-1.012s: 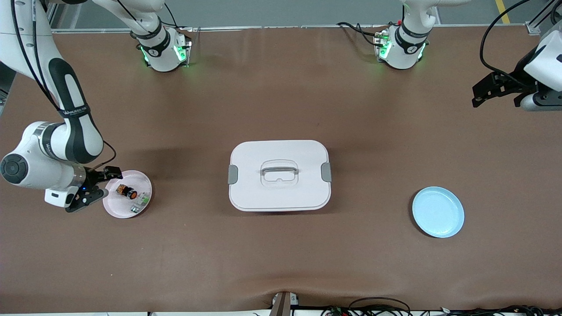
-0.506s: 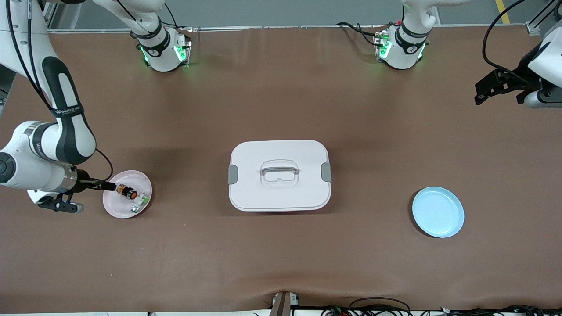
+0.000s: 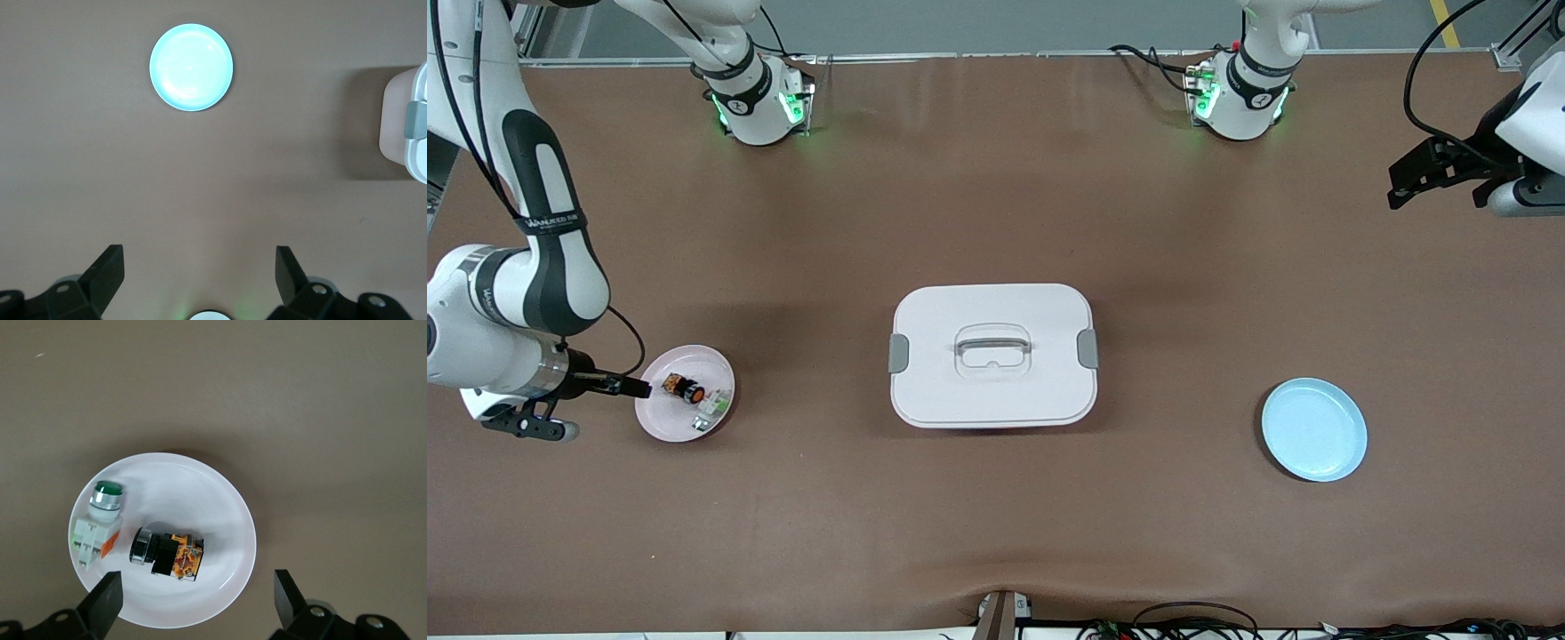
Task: Transfer orange switch to right arm and place
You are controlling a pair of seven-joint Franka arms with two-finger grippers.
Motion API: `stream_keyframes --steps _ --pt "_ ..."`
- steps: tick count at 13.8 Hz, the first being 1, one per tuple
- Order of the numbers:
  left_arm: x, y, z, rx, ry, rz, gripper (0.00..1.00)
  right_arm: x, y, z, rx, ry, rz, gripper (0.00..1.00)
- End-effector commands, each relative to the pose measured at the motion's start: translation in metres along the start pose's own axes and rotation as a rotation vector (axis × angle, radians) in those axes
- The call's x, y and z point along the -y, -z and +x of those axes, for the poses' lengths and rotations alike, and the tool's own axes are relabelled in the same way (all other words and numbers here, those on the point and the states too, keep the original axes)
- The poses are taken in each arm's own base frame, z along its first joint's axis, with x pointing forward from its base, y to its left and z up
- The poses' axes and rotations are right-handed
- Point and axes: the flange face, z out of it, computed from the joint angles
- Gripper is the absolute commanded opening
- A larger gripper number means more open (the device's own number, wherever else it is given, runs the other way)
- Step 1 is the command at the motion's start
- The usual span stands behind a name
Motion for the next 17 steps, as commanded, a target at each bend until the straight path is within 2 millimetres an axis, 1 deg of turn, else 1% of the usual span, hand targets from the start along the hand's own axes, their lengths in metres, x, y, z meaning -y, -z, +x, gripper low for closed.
stream_keyframes --steps 1,3,4,5,6,7,9,14,17 --pt "0.000 0.005 -0.009 0.000 -0.013 -0.015 1.00 -0.007 0.036 -0.004 -0.033 0.117 0.013 1.00" --pt "0.000 0.005 -0.009 0.002 -0.013 -0.015 1.00 -0.004 0.050 -0.012 0.009 0.102 0.020 1.00" --pt "0.000 0.004 -0.009 0.003 -0.013 -0.015 1.00 0.000 0.060 -0.015 0.011 0.061 0.019 1.00" --pt "0.000 0.004 -0.009 0.003 -0.013 -0.015 1.00 0.007 0.069 -0.017 0.021 0.009 0.021 1.00" --pt "0.000 0.004 -0.009 0.003 -0.013 -0.015 1.00 0.018 0.080 -0.021 0.026 -0.011 0.017 1.00" --pt "0.000 0.004 -0.009 0.003 -0.013 -0.015 1.00 0.024 0.092 -0.024 0.024 -0.004 0.013 1.00" --pt "0.001 0.004 -0.009 0.004 -0.012 -0.015 1.00 0.030 0.112 -0.033 0.027 0.007 0.010 1.00" --pt "0.001 0.005 -0.010 0.000 -0.013 -0.015 1.00 0.036 0.182 -0.067 0.025 0.021 -0.001 1.00" --pt "0.000 0.005 -0.009 0.002 -0.016 -0.015 1.00 0.042 0.222 -0.097 -0.016 0.036 -0.008 1.00"
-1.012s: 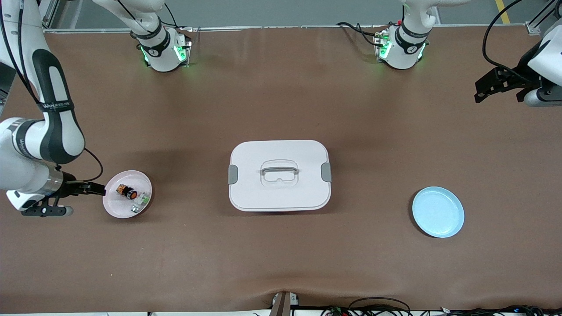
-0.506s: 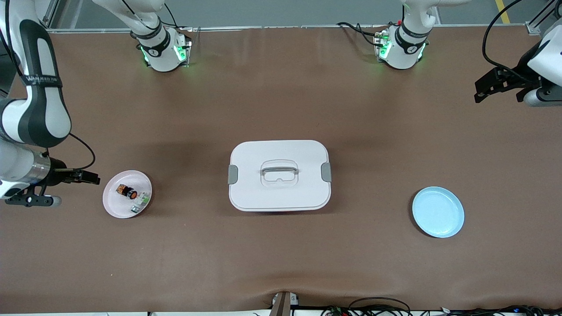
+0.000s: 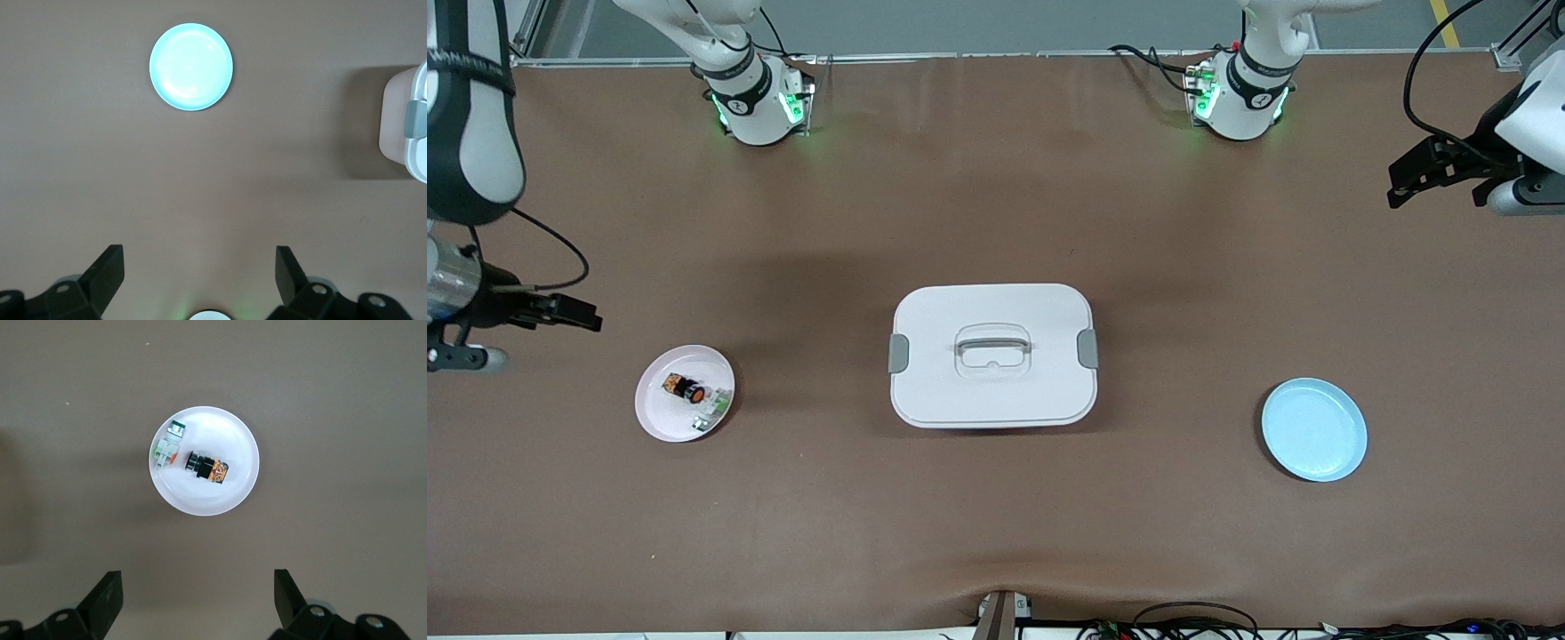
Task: Transfer orange switch to right arm and place
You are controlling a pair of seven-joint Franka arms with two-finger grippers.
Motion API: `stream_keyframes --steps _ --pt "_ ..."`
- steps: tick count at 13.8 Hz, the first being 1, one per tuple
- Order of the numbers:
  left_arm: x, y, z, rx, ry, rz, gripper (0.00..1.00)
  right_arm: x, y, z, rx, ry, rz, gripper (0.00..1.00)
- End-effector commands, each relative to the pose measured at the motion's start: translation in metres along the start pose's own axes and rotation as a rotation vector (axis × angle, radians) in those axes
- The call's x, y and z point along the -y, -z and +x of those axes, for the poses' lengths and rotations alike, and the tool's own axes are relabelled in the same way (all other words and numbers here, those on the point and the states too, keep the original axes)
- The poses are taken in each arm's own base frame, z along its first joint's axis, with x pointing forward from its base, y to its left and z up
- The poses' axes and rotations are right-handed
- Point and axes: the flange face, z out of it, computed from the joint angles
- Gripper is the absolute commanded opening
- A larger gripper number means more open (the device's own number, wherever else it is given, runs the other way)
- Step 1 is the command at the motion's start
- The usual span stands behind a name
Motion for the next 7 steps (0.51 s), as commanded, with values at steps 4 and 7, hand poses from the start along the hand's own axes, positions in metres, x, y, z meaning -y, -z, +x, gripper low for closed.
stream_keyframes --steps 4,7 --pt "0.002 0.006 -0.009 -0.002 -0.018 -0.015 1.00 0.017 0.064 -0.072 -0.043 0.016 -0.014 1.00" --pt "0.002 0.007 -0.009 -0.004 -0.018 -0.015 1.00 0.018 0.089 -0.096 -0.048 0.014 -0.016 1.00"
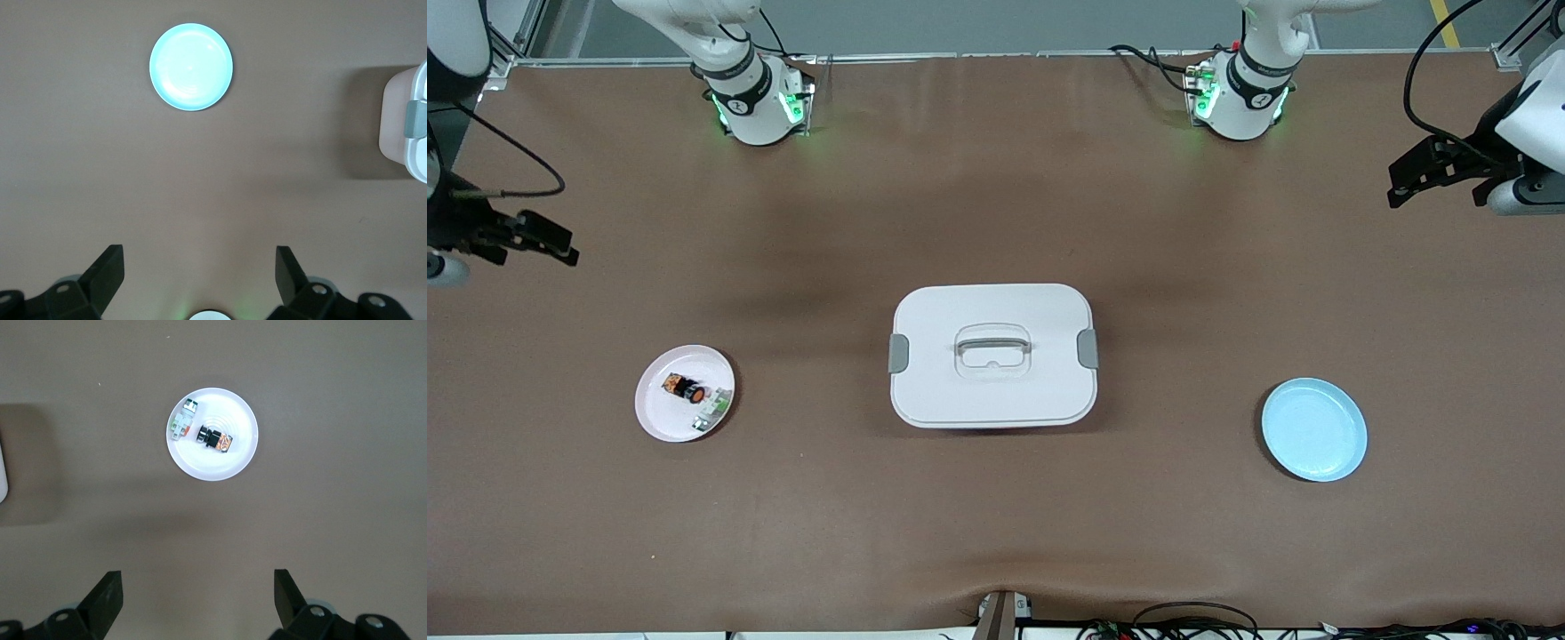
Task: Transfer orange switch to right arm and place
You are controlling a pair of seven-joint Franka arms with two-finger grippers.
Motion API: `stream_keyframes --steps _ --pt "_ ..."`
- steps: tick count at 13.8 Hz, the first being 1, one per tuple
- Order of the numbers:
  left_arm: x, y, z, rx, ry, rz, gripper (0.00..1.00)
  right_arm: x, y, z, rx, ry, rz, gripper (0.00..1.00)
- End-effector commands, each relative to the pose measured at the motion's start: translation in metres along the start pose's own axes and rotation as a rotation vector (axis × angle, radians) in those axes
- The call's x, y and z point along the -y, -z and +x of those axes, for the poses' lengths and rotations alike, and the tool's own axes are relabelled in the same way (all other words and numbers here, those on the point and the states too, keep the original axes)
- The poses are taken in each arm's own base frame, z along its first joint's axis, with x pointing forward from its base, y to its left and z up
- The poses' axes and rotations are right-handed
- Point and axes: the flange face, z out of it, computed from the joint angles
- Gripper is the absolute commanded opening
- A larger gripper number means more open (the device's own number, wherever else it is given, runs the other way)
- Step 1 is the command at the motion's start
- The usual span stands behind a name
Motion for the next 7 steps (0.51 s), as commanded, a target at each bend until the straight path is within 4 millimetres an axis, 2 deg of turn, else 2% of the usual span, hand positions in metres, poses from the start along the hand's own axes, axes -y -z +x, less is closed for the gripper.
stream_keyframes --steps 1,3,7 --pt "0.001 0.007 -0.009 -0.005 -0.020 -0.015 1.00 0.001 0.020 -0.025 -0.021 -0.006 -0.007 1.00" --pt "0.003 0.007 -0.009 -0.005 -0.017 -0.016 1.00 0.004 0.031 -0.032 -0.020 -0.003 -0.004 1.00" --pt "0.003 0.008 -0.009 -0.008 -0.017 -0.016 1.00 0.005 0.059 -0.025 -0.056 0.000 -0.007 1.00"
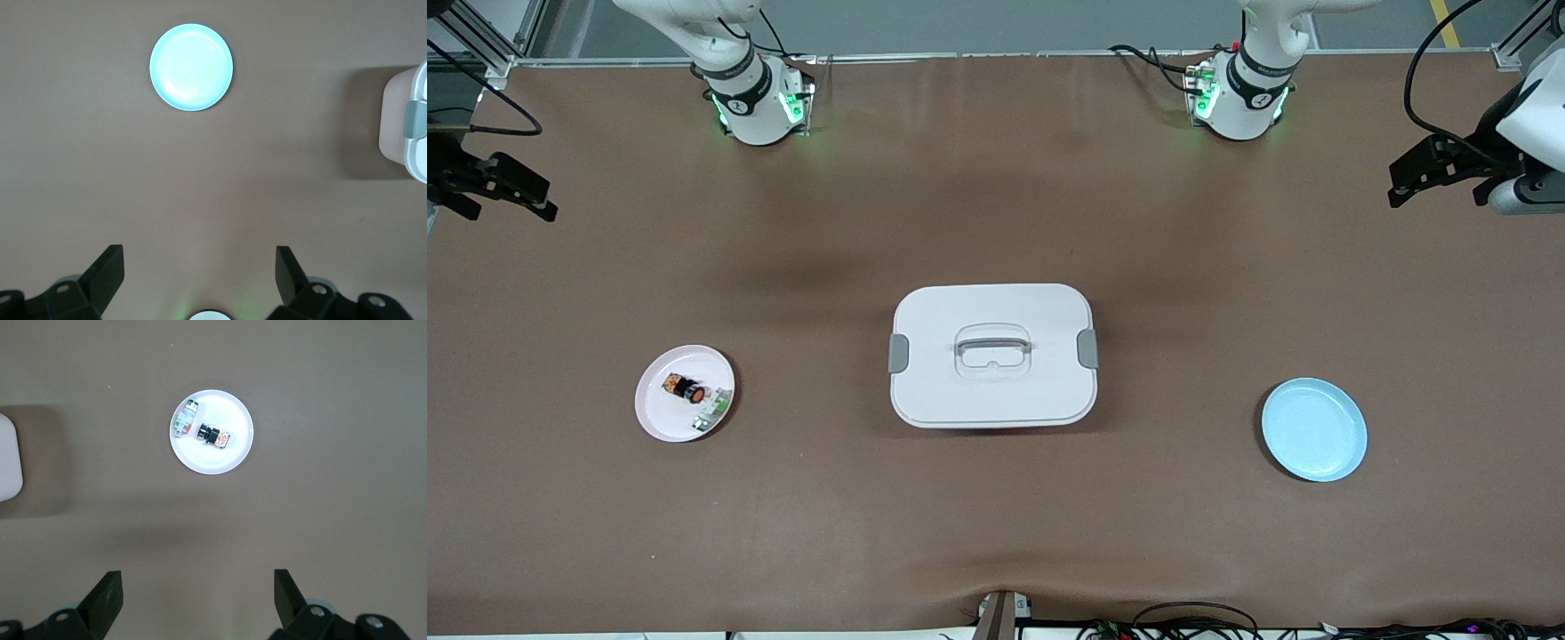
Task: Transfer orange switch to right arm and place
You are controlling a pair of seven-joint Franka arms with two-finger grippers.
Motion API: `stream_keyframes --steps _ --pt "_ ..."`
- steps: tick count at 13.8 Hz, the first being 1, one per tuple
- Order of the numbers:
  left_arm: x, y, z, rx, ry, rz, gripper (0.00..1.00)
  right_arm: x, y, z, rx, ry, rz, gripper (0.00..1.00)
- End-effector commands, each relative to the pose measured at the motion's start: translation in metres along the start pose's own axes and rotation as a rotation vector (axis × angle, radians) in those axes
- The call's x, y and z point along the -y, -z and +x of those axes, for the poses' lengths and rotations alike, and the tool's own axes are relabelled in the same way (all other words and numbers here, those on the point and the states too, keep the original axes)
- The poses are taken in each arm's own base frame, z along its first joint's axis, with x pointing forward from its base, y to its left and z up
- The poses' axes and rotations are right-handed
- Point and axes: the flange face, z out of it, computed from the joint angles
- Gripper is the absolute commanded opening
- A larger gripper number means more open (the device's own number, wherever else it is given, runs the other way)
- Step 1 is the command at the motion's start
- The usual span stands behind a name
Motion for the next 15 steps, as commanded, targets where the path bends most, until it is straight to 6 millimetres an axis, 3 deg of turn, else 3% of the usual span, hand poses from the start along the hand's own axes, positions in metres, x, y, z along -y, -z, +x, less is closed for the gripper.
stream_keyframes --steps 1,3,8,15 --pt "0.003 0.009 -0.007 -0.010 -0.019 -0.016 1.00 -0.002 0.016 0.008 -0.015 -0.009 0.002 1.00" --pt "0.003 0.019 -0.004 -0.032 -0.019 -0.020 1.00 -0.006 0.014 0.019 0.012 -0.015 0.009 1.00" --pt "0.003 0.020 -0.004 -0.035 -0.016 -0.022 1.00 -0.012 0.010 0.050 0.050 -0.020 0.003 1.00" --pt "0.001 0.019 -0.005 -0.027 -0.015 -0.015 1.00 -0.019 0.007 0.054 0.051 -0.033 0.004 1.00"
